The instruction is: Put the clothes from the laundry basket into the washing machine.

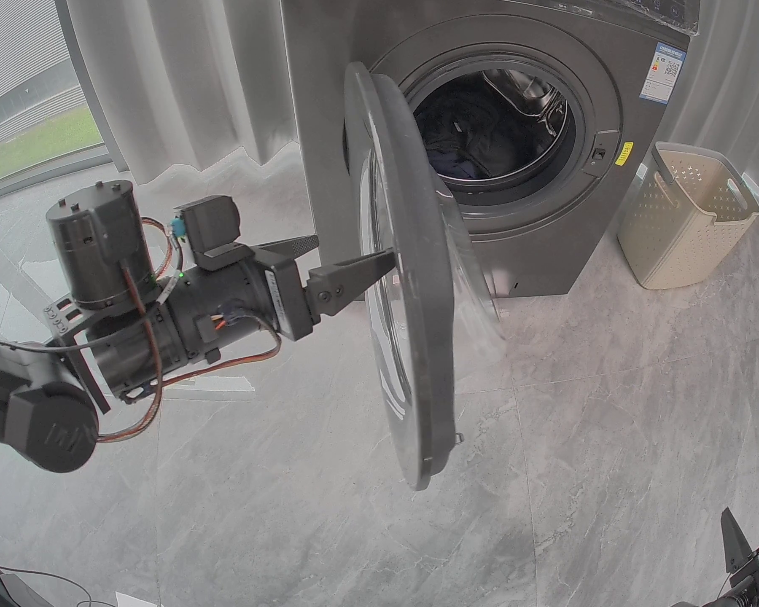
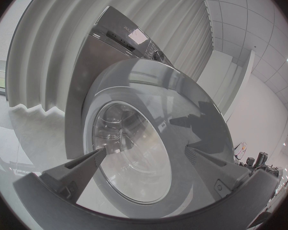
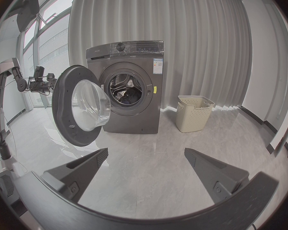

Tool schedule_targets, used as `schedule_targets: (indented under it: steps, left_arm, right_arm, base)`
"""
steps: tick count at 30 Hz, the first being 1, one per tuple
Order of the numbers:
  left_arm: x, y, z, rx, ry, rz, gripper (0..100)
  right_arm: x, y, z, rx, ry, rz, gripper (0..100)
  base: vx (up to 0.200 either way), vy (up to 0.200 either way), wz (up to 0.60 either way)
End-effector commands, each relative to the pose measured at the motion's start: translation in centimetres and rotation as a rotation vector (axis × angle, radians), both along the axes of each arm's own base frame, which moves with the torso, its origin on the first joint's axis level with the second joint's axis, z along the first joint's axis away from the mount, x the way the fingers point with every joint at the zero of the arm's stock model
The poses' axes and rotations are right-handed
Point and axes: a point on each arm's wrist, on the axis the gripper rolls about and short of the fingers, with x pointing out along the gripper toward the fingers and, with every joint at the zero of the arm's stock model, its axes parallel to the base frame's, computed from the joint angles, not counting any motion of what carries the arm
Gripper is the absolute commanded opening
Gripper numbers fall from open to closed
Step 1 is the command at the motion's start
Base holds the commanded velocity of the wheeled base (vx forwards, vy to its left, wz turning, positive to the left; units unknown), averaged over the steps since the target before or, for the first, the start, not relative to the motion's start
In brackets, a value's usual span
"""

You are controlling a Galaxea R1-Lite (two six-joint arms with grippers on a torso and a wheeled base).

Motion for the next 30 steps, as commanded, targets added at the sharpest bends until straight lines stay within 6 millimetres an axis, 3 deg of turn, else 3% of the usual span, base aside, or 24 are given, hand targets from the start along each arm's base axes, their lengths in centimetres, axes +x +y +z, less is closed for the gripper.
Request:
schedule_targets:
  steps: [1,9,20,30]
  left_arm:
    - [1.9,-2.1,-1.2,0.011,0.026,-0.015,100]
    - [3.2,-4.6,-0.5,-0.026,0.0,-0.015,100]
    - [4.7,-5.8,-1.0,-0.038,0.004,-0.017,100]
    - [7.1,-9.9,-1.6,-0.063,-0.024,-0.053,100]
  right_arm:
    - [0.1,0.0,-0.5,0.0,0.008,0.001,100]
    - [0.1,0.0,-0.5,0.0,0.008,0.001,100]
    - [0.1,0.0,-0.5,0.0,0.008,0.001,100]
    - [0.1,0.0,-0.5,0.0,0.006,0.001,100]
  base:
    - [0.0,0.0,0.0]
    - [0.0,0.0,0.0]
    - [0.0,0.0,0.0]
    - [0.0,0.0,0.0]
